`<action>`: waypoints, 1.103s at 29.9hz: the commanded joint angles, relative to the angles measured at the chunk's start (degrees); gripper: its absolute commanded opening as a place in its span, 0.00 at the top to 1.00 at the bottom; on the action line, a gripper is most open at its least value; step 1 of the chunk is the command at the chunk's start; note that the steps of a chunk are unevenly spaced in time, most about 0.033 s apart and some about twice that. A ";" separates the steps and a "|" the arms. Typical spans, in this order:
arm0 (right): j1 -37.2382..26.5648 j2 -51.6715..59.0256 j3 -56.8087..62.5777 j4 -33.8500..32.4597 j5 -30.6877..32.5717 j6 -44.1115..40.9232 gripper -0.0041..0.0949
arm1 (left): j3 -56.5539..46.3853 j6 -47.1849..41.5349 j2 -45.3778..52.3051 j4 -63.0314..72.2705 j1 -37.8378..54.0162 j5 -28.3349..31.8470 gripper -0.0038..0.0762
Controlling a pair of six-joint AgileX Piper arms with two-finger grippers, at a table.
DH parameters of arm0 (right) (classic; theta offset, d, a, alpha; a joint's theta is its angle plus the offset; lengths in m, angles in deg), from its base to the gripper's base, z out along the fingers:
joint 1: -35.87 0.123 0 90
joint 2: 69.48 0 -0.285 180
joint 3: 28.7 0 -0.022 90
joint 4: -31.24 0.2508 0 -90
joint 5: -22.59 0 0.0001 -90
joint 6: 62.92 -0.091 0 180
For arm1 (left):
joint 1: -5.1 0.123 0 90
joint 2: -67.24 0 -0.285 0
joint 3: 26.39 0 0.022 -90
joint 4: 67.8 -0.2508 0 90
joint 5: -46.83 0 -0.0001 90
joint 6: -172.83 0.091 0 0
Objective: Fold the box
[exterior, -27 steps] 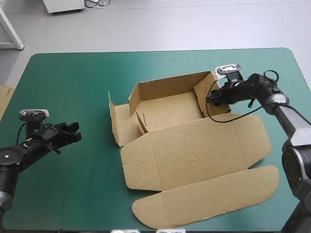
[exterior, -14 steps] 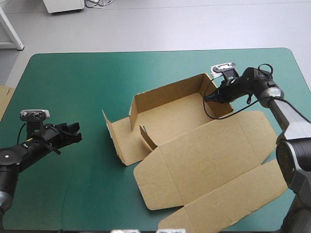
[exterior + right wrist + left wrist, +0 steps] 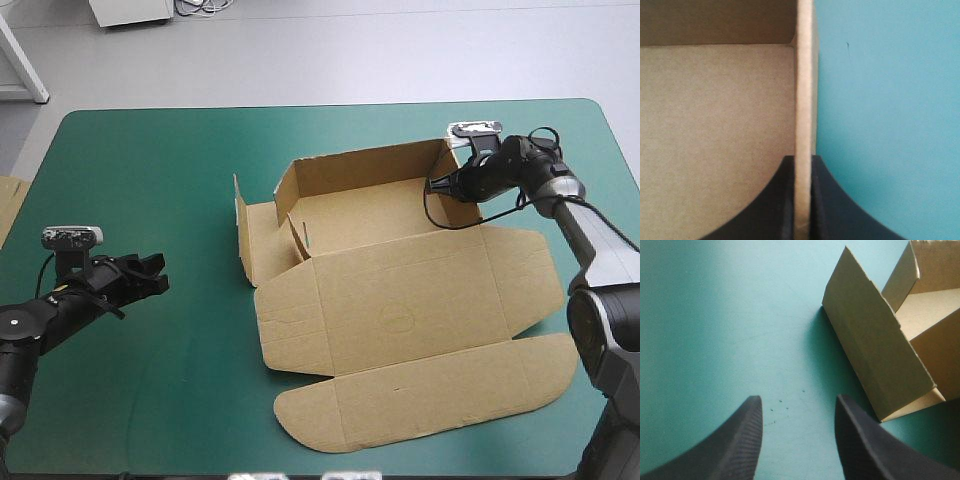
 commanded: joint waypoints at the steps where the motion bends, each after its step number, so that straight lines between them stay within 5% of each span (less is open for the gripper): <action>1: -0.13 4.12 -4.48 1.56 -1.65 -0.39 0.96 | 1.98 0.20 0.71 3.49 -0.32 1.44 0.54; 21: -12.41 10.47 -9.60 33.72 7.42 19.14 0.96 | 13.39 -0.37 -5.38 11.41 -0.22 1.31 0.54; 33: -12.57 13.52 -9.60 36.28 10.21 20.56 0.96 | 13.99 10.18 -23.67 31.75 -0.32 -25.13 0.61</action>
